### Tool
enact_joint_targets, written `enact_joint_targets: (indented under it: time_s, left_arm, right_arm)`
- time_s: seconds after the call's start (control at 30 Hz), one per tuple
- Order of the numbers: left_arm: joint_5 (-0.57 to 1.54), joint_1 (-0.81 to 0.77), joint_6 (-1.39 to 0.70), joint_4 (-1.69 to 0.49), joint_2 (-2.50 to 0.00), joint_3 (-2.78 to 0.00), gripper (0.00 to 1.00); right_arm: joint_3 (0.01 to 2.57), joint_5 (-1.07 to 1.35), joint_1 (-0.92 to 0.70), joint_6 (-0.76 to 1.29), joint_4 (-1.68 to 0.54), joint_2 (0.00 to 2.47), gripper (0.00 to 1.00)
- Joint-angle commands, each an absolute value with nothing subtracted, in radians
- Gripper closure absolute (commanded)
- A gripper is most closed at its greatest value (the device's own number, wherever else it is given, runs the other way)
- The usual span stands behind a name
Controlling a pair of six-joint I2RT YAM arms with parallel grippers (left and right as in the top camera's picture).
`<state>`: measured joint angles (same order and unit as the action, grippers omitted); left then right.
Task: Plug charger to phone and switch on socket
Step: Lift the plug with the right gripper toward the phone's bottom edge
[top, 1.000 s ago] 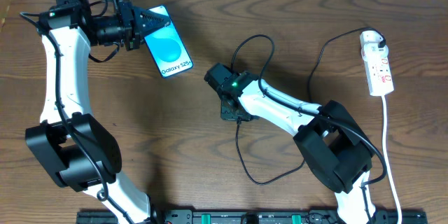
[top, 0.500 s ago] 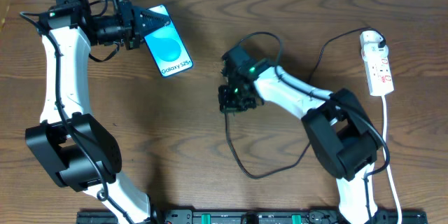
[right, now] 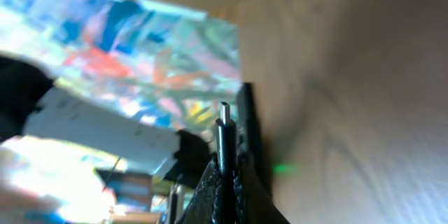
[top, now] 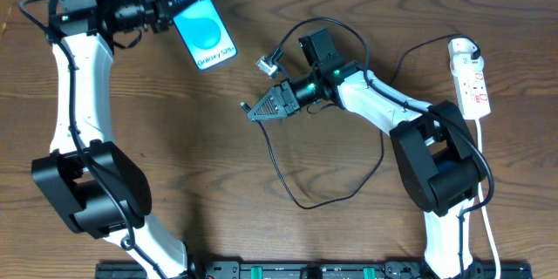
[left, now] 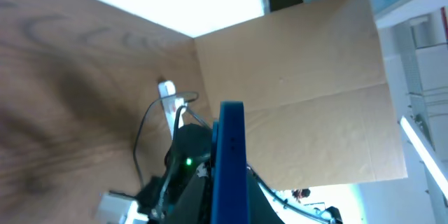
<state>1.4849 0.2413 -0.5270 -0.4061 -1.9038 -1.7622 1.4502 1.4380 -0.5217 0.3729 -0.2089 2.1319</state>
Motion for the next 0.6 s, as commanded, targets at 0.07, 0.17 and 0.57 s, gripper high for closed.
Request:
enact_joint_targets:
  time_s: [0.07, 0.17, 0.57]
  left_arm:
    - [1.533, 0.247, -0.757, -0.241, -1.893, -1.782, 0.92]
    - [1.530, 0.247, -0.813, -0.139, -1.893, -1.782, 0.92]
    - [1.386, 0.247, -0.999, 0.063, -1.893, -1.782, 0.93]
  right_arm:
    - [1.451, 1.560, -0.519, 0.412, -0.123, 2.132, 0.99]
    - [1.451, 1.553, -0.519, 0.506, -0.002, 2.132, 0.99]
    - [1.451, 1.447, -0.514, 1.262, 0.918, 2.132, 0.99]
